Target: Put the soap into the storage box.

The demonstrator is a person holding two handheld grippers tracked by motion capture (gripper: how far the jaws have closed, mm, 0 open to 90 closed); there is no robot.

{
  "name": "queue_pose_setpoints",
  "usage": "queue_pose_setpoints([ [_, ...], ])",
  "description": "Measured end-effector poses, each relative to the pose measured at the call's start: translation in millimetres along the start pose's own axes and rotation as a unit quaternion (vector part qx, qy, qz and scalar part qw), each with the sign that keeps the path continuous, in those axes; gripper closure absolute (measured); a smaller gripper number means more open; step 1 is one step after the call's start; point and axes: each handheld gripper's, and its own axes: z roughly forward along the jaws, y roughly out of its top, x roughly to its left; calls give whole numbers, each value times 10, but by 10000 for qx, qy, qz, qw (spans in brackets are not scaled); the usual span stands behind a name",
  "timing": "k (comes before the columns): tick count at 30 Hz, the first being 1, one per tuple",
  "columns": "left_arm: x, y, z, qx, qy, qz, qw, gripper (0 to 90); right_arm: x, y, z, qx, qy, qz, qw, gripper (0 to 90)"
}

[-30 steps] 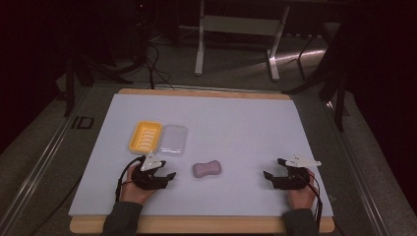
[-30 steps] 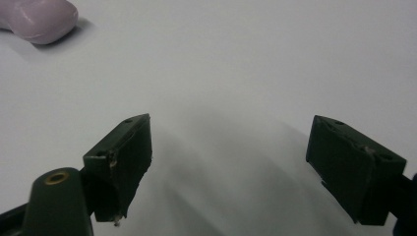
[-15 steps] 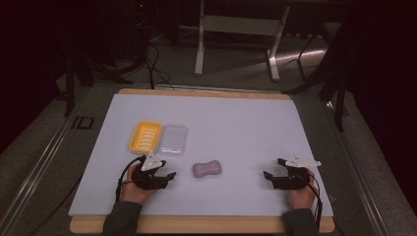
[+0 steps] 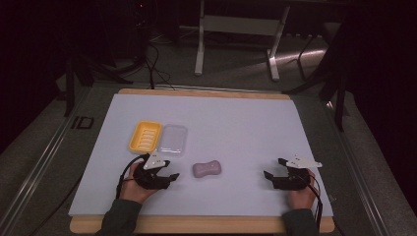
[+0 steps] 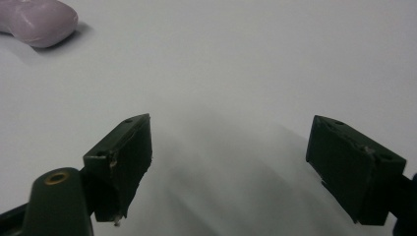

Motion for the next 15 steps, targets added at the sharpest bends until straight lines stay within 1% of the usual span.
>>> queue_pose_setpoints([
  [2, 13, 40, -33, 37, -16, 90, 10000, 404, -1, -1, -2, -11, 1, 0, 10000, 171],
  [3, 30, 78, -68, 28, -63, 143, 9999, 405, -1, -2, -4, -15, -4, -1, 10000, 171],
  [5, 37, 100, -82, 22, -73, 173, 9998, 405, -1, -1, -3, -15, -1, -1, 10000, 171],
  [6, 45, 144, -106, 58, -60, 256, 9996, 405, 0, -1, -2, -14, -1, -3, 10000, 171],
  [7, 45, 144, -106, 58, -60, 256, 9996, 405, 0, -1, -2, -14, -1, -3, 10000, 171],
  [8, 48, 189, -126, 112, -29, 303, 9995, 405, 0, -1, -1, -10, 0, -7, 10000, 171],
  [11, 52, 228, -146, 135, -10, 350, 9993, 404, 1, 0, -1, -3, -1, -5, 10000, 171],
  [14, 50, 269, -173, 109, -73, 386, 9992, 404, 1, 0, 0, -1, -5, -2, 10000, 172],
  [15, 48, 280, -179, 96, -134, 405, 9990, 402, 0, 0, 0, 0, -2, -2, 10000, 171],
])
